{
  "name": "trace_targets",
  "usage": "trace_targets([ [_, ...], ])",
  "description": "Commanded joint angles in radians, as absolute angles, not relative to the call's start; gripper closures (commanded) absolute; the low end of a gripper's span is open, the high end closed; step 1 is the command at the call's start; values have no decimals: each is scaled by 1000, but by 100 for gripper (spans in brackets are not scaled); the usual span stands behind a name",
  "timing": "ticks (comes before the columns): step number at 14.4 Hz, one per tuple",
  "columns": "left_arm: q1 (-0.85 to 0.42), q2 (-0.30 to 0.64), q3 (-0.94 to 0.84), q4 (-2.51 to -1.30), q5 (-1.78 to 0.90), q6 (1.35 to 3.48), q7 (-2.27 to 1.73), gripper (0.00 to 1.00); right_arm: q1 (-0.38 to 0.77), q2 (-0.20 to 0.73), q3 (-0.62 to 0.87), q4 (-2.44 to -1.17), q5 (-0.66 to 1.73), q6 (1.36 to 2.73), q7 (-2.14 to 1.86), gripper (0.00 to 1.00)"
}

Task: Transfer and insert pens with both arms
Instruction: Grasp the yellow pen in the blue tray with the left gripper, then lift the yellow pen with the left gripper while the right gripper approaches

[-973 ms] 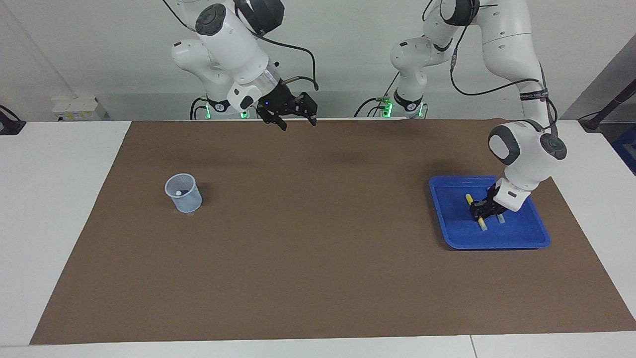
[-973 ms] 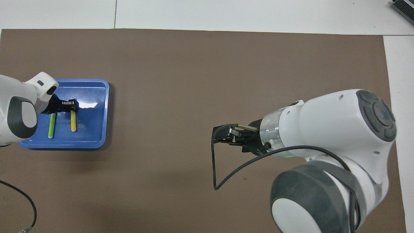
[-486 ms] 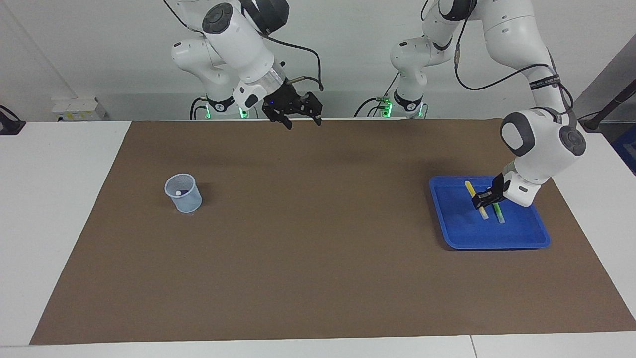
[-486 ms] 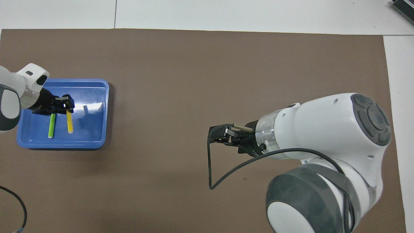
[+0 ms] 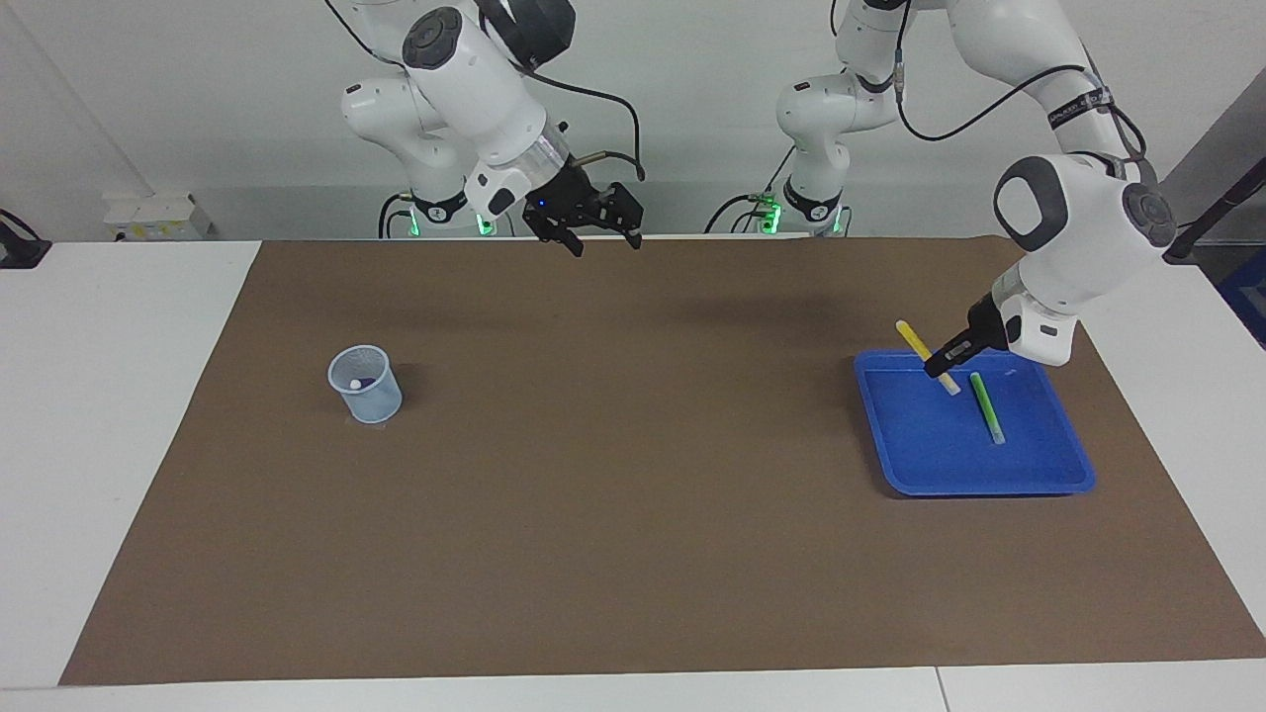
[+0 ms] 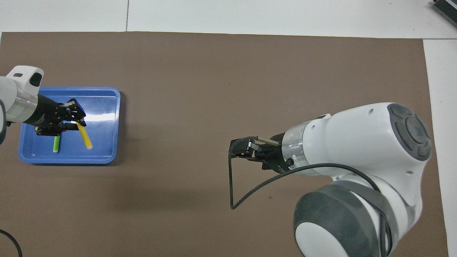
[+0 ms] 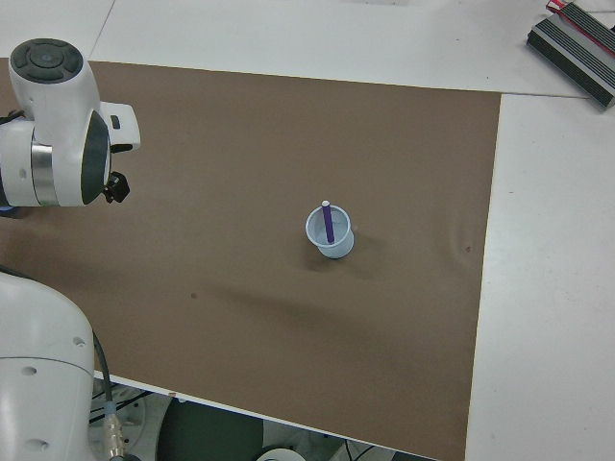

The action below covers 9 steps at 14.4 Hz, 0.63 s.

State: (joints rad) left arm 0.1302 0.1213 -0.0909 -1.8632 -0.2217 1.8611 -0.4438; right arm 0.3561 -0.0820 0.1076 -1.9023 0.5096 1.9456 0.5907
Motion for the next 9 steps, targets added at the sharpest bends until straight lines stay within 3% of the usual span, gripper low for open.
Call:
trace_targets([
  [1, 121, 69, -83, -1888, -299, 1819, -625, 100, 353, -107, 109, -1933, 538, 1968, 601, 0],
  [9, 92, -132, -83, -2034, -530, 1804, -1041, 100, 351, -107, 109, -1933, 566, 1974, 604, 0],
])
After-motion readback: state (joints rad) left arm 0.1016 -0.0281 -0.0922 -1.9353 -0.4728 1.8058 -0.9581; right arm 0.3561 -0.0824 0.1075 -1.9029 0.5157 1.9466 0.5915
